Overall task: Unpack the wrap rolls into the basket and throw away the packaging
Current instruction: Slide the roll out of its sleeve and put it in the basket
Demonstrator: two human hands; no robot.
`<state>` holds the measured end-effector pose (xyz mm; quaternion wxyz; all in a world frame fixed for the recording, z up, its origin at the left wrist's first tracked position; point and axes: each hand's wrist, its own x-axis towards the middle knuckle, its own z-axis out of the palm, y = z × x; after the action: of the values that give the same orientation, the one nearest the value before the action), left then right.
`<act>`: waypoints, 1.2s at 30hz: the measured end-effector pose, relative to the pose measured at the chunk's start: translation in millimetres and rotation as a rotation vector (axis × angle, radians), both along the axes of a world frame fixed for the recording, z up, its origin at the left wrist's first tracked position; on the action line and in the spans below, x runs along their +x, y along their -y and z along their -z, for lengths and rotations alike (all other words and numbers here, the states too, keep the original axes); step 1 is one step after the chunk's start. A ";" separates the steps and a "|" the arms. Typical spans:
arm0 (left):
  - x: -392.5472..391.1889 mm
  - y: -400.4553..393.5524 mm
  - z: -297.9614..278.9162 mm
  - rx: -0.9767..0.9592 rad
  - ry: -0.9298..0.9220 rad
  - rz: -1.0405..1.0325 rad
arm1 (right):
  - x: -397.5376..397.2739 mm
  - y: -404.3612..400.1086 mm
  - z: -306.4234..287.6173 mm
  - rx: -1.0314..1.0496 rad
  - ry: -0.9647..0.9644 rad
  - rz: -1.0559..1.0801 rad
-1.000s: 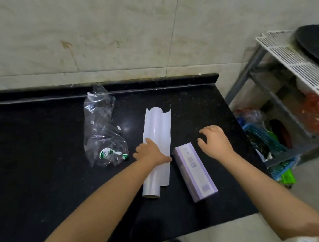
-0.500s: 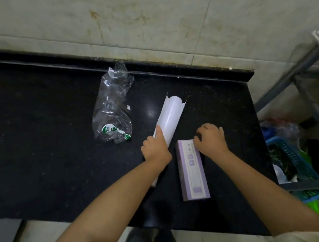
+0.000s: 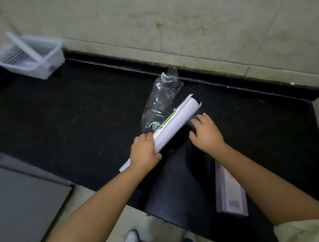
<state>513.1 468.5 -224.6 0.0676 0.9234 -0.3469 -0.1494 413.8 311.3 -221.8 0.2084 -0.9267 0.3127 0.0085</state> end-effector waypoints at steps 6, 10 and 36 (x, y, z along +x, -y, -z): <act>56.6 -102.0 -27.7 -0.103 -0.002 -0.194 | 92.5 -81.4 -20.1 -0.055 0.055 -0.238; 107.1 -189.0 -40.0 -0.118 0.015 -0.330 | 158.0 -158.6 -32.3 -0.068 0.073 -0.328; 459.5 -365.2 -5.0 -0.011 -0.085 -0.119 | 498.3 -305.1 5.9 -0.432 -0.093 -0.728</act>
<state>972.6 833.7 -219.6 0.0961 0.9349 -0.2890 -0.1823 912.0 616.4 -227.7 -0.0215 -0.9976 -0.0311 0.0575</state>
